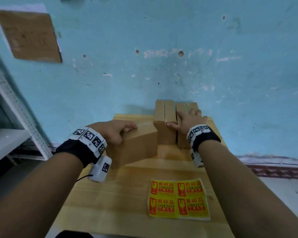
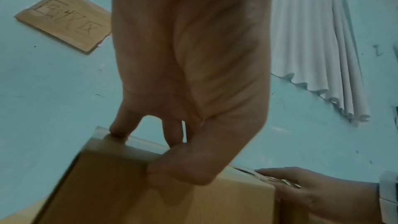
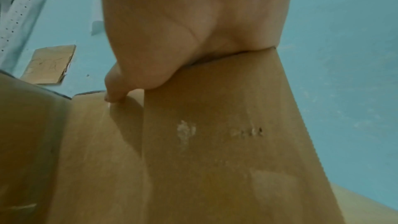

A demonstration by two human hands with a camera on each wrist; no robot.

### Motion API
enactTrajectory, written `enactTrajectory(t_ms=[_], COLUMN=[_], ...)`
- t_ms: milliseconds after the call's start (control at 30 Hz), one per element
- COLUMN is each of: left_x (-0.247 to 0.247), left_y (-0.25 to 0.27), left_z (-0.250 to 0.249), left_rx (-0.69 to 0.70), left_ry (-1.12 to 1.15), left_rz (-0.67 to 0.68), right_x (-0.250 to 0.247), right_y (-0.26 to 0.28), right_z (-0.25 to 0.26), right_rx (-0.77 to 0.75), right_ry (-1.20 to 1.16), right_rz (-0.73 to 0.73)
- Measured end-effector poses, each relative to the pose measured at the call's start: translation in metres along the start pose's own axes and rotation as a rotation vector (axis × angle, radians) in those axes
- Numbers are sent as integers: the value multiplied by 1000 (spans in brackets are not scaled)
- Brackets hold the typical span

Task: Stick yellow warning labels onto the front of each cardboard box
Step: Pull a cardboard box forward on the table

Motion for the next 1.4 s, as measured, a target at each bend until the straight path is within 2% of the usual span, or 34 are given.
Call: enactTrajectory(t_ms=[333, 533, 700, 867, 1000, 1133, 1333, 1400], left_x=[-3, 6, 14, 25, 29, 31, 31, 33], left_y=[12, 19, 20, 13, 2, -6, -7, -6], left_z=[-18, -30, -53, -88, -99, -105, -112, -111], left_rx=[143, 200, 255, 315, 318, 307, 303, 312], left_ry=[32, 56, 67, 42, 37, 62, 35, 38], left_rz=[-27, -27, -36, -85, -103, -108, -110, -122], right_x=[-7, -11, -7, 12, 25, 54, 91, 96], right_y=[10, 22, 35, 60, 84, 124, 176, 180], right_z=[-13, -30, -47, -68, -83, -87, -50, -42], right_rx=[-60, -30, 101, 224, 294, 340, 232, 155], right_ry=[-87, -318, -516, -732, -702, -791, -858, -788], right_rz=[-15, -29, -129, -117, -1, 266, 643, 639])
Point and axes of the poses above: each hand's wrist, its own y-axis away from the middle knuckle, its own x-axis out of the palm, z = x × y, the point moved 9 cm from there along -y, towards the middle knuckle, and after that the axes turned 7 degrees about -x, right-handed, at the moved point
